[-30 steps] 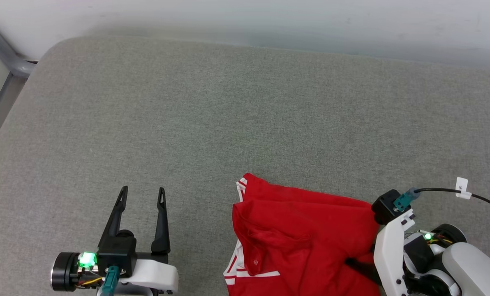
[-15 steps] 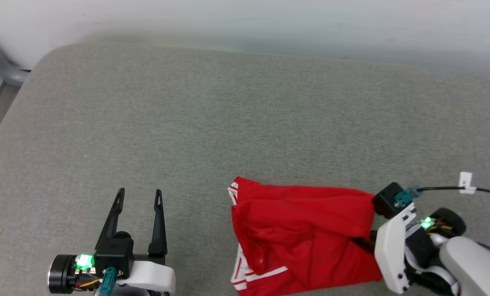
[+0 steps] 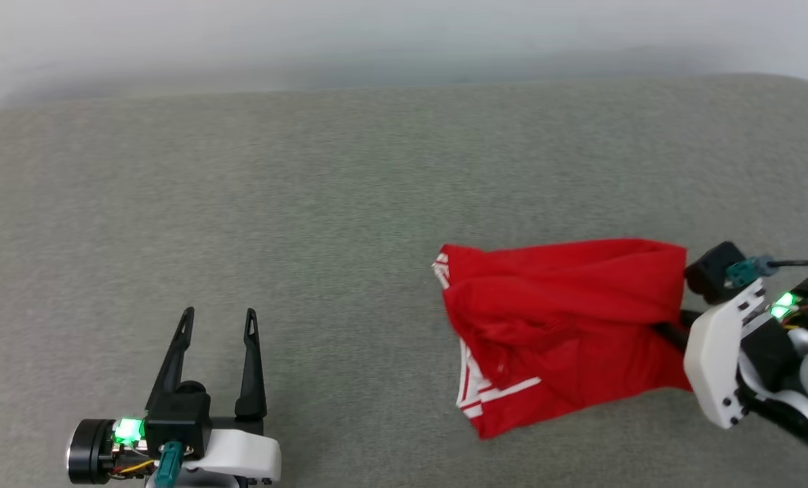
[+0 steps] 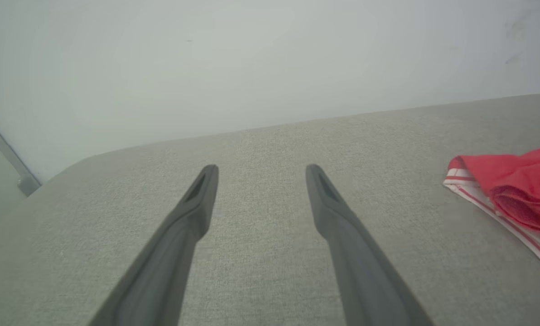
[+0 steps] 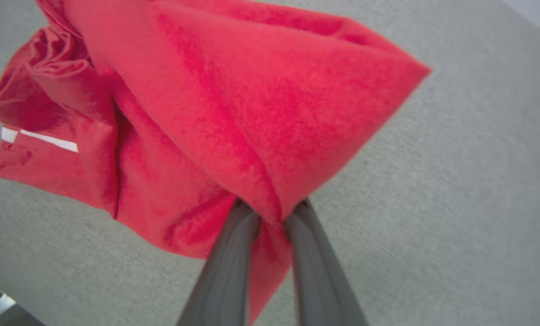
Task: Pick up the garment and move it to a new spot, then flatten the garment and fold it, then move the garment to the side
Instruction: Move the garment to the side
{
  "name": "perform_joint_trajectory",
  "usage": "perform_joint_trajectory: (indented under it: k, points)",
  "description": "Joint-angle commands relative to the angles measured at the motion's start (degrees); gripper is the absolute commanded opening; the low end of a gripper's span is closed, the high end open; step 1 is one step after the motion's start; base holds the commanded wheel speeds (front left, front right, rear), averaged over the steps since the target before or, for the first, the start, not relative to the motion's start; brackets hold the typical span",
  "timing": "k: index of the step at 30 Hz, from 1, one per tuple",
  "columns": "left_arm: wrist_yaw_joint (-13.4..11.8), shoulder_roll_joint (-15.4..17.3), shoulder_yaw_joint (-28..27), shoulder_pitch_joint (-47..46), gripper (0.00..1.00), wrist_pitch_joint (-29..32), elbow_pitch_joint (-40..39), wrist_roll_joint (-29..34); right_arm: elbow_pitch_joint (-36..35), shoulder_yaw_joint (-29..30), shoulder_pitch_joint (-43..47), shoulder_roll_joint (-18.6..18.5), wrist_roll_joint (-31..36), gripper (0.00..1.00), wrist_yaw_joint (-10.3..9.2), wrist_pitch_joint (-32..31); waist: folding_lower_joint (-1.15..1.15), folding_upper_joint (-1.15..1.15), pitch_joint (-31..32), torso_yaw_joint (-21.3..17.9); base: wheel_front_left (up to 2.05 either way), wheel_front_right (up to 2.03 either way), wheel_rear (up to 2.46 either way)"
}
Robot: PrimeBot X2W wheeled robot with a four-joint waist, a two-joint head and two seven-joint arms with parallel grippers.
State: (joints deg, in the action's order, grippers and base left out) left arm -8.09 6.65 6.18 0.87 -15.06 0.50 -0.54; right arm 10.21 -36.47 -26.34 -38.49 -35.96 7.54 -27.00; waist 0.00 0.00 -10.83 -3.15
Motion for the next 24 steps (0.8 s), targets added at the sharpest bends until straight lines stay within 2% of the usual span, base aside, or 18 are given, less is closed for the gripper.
perform_joint_trajectory:
  k: [1,10,15,24]
  points:
    - [-0.12,0.54,-0.25,-0.75,1.0,-0.13,-0.39,0.49,-0.3,0.95,-1.47,-1.11,0.86,0.0,-0.11,0.31,0.0,0.0,-1.74,-4.15,0.0,0.0,0.0]
    - [-0.63,2.67,-1.66,-3.13,1.0,-0.13,-2.3,0.68,1.71,9.02,-4.39,-2.33,1.8,0.0,-0.11,1.78,0.0,0.0,-6.47,-10.39,0.0,0.0,0.0]
    - [-0.74,3.31,-1.76,-4.6,1.0,-0.13,-3.44,1.09,3.61,13.11,-6.01,-3.06,3.37,0.0,-0.11,1.14,0.0,0.0,-9.18,-10.75,0.0,0.0,0.0]
    - [-1.07,5.22,-0.97,-8.8,1.0,-0.13,-6.55,2.18,10.86,22.51,-11.32,-5.07,7.13,0.0,-0.11,-0.28,0.0,0.0,-16.37,-8.55,0.0,0.0,0.0]
